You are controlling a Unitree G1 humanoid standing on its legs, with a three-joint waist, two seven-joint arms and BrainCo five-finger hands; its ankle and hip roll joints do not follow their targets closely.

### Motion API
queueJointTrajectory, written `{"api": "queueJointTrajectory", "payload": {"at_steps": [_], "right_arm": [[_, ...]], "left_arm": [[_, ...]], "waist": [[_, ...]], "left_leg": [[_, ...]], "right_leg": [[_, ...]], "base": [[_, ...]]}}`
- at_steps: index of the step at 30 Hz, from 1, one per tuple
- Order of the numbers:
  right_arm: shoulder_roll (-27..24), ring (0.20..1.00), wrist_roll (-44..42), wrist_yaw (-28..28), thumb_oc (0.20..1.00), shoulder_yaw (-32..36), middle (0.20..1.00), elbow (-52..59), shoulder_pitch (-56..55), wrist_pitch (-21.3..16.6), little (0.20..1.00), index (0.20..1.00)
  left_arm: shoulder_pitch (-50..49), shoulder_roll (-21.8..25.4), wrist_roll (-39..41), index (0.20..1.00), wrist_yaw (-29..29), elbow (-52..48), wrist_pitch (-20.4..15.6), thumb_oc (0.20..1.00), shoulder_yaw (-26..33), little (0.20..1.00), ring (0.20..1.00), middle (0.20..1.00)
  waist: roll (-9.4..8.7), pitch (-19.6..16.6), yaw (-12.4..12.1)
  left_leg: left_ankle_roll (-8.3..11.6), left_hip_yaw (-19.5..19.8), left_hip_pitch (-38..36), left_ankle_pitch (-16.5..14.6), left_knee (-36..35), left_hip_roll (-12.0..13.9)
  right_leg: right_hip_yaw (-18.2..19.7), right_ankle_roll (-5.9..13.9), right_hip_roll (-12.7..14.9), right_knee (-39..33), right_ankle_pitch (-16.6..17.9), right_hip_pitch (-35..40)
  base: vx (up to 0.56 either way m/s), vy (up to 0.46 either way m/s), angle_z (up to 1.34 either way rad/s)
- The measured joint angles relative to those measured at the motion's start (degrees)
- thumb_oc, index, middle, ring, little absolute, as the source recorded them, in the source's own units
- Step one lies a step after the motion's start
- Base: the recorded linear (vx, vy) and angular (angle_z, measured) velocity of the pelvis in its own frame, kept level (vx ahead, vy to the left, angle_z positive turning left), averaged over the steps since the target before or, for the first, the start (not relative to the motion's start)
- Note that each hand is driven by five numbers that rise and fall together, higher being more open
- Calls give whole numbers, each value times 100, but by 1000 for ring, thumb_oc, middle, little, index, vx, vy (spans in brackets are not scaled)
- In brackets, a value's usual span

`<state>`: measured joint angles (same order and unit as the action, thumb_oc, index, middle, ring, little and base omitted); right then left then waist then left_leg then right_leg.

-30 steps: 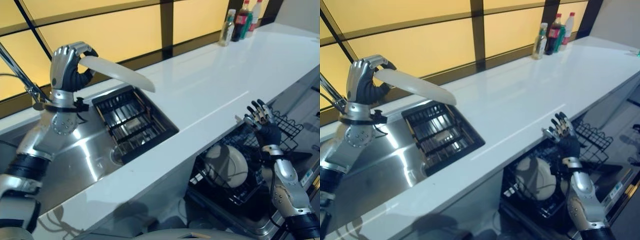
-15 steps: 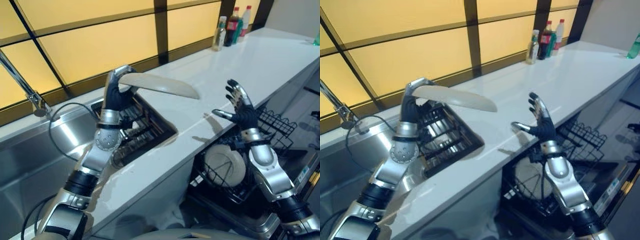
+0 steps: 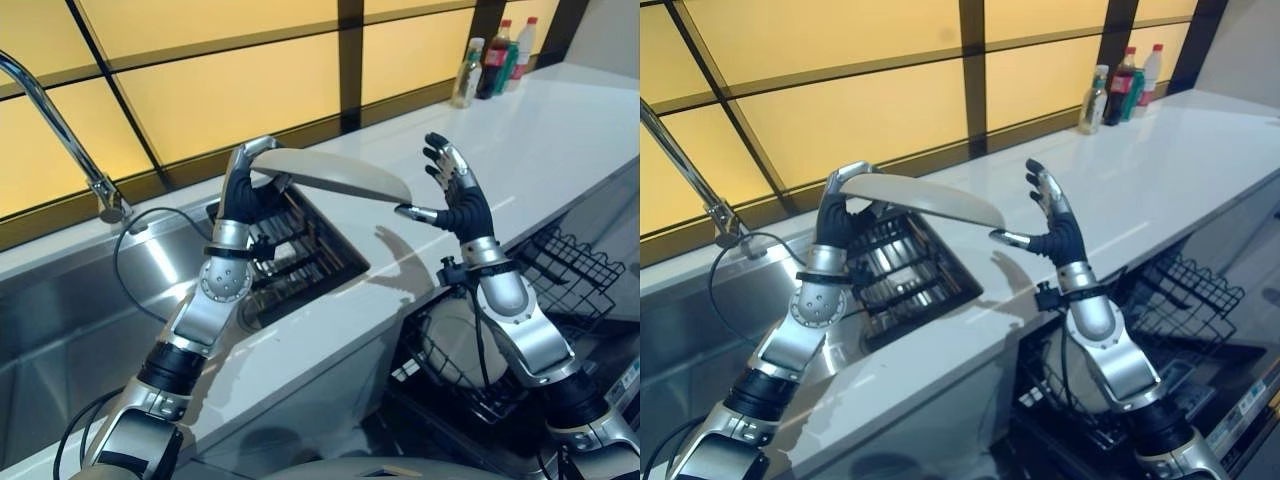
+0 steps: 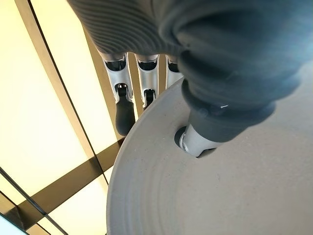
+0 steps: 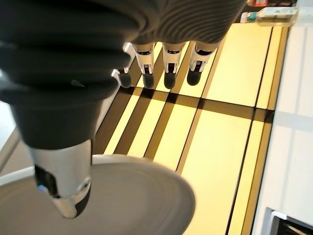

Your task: Pick up plates and place into dishwasher.

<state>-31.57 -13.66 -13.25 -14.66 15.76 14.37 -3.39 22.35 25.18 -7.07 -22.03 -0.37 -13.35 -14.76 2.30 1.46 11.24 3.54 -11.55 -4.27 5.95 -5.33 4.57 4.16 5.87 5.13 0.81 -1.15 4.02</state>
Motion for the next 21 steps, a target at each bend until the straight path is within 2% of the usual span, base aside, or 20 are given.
{"api": "queueJointTrajectory", "payload": {"at_steps": [8, 18, 19, 20, 21], "right_arm": [[-3, 1000, 2, 676, 1000, -207, 1000, 279, 193, 25, 1000, 1000], [87, 1000, -3, 928, 1000, -418, 1000, 332, 192, 12, 1000, 1000], [139, 567, 9, 905, 567, -468, 567, 331, 192, 28, 567, 567], [175, 203, 56, 841, 203, -501, 203, 330, 192, 40, 203, 203], [194, 200, 134, 724, 200, -538, 200, 312, 193, 43, 200, 200]], "left_arm": [[0, 0, 0, 200, -57, 0, 89, 200, 8, 200, 200, 200], [0, -79, 138, 200, -41, 0, 110, 200, -10, 200, 200, 200], [0, -104, 165, 200, -41, 0, 113, 200, -15, 200, 200, 200], [0, -150, 166, 200, -41, 0, 114, 200, -30, 200, 200, 200], [0, -187, 165, 200, -42, 1, 114, 200, -66, 200, 200, 200]], "waist": [[-25, -19, 15], [-57, -60, 28], [-57, -60, 28], [-58, -62, 26], [-61, -65, 26]], "left_leg": [[-27, 19, -10, -17, -2, 2], [-28, 19, -12, -17, 0, 1], [-27, 19, -13, -15, 0, 0], [-21, 19, -15, -11, 0, -2], [-20, 19, -16, -10, 0, -3]], "right_leg": [[-9, 3, 1, -18, 2, 22], [-8, 2, 2, -17, 3, 24], [-8, 2, 2, -16, 4, 26], [-8, 2, 3, -16, 5, 28], [-8, 2, 3, -16, 5, 28]], "base": [[0, 0, 0], [0, 0, 0], [0, 0, 0], [0, 0, 0], [0, 0, 0]]}}
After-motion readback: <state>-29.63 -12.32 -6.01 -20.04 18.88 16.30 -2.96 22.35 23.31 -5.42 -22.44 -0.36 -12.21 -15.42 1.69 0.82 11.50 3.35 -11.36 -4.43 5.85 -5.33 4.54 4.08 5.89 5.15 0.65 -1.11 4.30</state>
